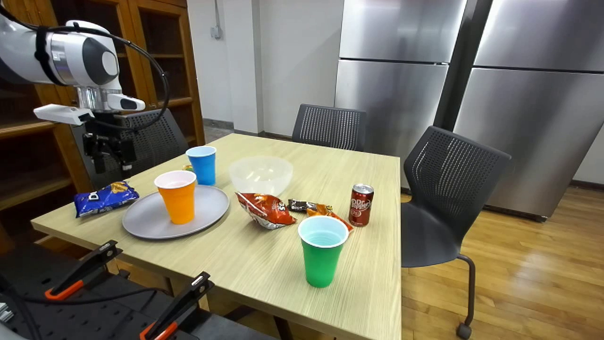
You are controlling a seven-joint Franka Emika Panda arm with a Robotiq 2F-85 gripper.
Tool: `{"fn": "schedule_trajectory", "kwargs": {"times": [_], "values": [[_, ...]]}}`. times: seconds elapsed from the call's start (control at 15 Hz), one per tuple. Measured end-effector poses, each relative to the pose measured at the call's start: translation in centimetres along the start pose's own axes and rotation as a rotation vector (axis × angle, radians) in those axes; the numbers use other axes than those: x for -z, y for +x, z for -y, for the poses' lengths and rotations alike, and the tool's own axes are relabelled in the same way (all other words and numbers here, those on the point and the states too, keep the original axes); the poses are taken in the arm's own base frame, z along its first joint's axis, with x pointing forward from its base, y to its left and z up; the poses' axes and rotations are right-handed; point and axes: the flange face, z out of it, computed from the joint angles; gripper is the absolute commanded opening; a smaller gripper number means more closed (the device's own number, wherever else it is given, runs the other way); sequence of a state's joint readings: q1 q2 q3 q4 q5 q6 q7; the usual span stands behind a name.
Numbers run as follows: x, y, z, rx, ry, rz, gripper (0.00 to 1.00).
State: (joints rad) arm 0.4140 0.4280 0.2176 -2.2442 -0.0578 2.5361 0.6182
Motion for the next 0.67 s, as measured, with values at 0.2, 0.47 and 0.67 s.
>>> {"fn": "schedule_trajectory", "kwargs": {"times": [0.2, 0.47, 0.67], "values": [[-1.1, -0.1, 1.8, 0.069, 0.002, 0.013, 1.0], [-2.5, 0.0, 3.8, 0.153, 0.0, 0.031, 1.0], [-3.4, 0.4, 4.7, 0.202, -0.006, 0.055, 1.0]]}}
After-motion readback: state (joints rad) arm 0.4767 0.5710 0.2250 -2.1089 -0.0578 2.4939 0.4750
